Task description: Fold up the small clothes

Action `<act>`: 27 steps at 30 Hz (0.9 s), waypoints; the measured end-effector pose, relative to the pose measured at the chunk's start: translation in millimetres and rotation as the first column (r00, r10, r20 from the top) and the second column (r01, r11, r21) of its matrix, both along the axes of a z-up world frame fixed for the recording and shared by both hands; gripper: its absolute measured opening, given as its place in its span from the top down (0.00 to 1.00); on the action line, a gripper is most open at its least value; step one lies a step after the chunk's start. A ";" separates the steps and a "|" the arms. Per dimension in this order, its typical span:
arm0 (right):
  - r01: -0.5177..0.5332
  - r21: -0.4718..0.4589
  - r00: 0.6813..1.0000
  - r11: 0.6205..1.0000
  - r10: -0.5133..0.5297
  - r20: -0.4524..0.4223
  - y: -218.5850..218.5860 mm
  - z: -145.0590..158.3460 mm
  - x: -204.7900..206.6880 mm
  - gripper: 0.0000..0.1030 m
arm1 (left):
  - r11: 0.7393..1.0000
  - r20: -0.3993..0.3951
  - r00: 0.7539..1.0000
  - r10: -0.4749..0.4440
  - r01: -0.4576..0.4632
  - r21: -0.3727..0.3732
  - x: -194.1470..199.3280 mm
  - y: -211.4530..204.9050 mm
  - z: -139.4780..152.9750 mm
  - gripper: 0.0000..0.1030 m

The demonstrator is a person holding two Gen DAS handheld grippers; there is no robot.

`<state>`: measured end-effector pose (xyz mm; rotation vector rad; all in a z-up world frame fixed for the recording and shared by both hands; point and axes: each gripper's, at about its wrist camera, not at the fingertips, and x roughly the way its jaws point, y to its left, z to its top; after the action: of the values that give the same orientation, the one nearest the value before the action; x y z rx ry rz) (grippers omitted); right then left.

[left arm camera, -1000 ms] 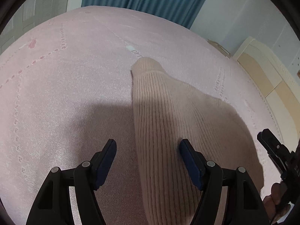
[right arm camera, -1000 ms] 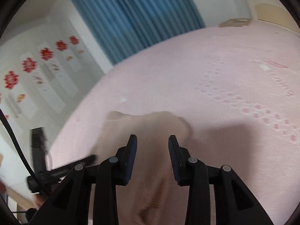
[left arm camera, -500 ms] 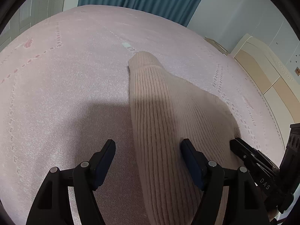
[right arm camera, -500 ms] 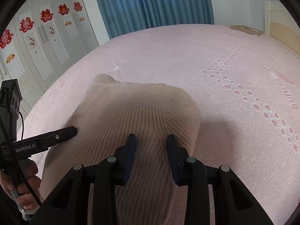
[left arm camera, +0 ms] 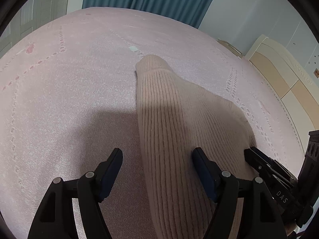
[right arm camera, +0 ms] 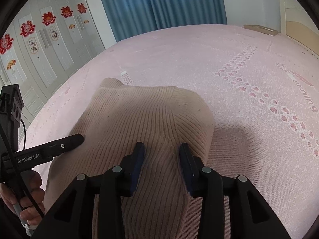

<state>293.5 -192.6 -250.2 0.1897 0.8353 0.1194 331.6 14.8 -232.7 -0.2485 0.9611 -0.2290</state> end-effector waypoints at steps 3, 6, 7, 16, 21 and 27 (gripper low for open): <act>-0.002 -0.002 1.000 1.000 0.002 0.000 0.2 0.1 0.2 0.63 | 1.000 0.014 1.000 0.000 0.000 0.008 -1.7 -1.7 2.5 0.31; -0.001 0.008 1.000 1.000 0.001 -0.003 -0.8 0.5 0.1 0.63 | 1.000 0.072 0.997 0.000 -0.002 0.018 -8.5 -4.3 11.5 0.33; -0.003 0.021 1.000 1.000 0.003 -0.004 -2.2 1.8 -0.2 0.63 | 1.000 0.092 0.996 -0.005 0.003 0.018 -10.4 -4.6 14.6 0.33; 0.030 -0.027 0.998 0.999 -0.029 0.052 -5.4 17.6 -5.8 0.65 | 0.991 0.205 0.970 -0.132 0.136 -0.009 -24.8 -25.6 34.3 0.36; 0.035 -0.124 0.999 0.992 -0.036 0.000 3.5 1.4 2.7 0.65 | 0.985 0.172 0.971 -0.165 0.155 0.069 -23.1 -37.5 23.2 0.41; 0.054 0.058 0.998 0.997 -0.051 -0.044 -25.8 2.1 0.7 0.56 | 0.987 0.162 0.974 -0.158 0.149 0.063 -27.0 -31.2 25.5 0.39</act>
<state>294.2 -218.4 -248.0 0.2703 0.8687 0.0910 304.7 -16.4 -207.2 -0.1065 0.8196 -0.3613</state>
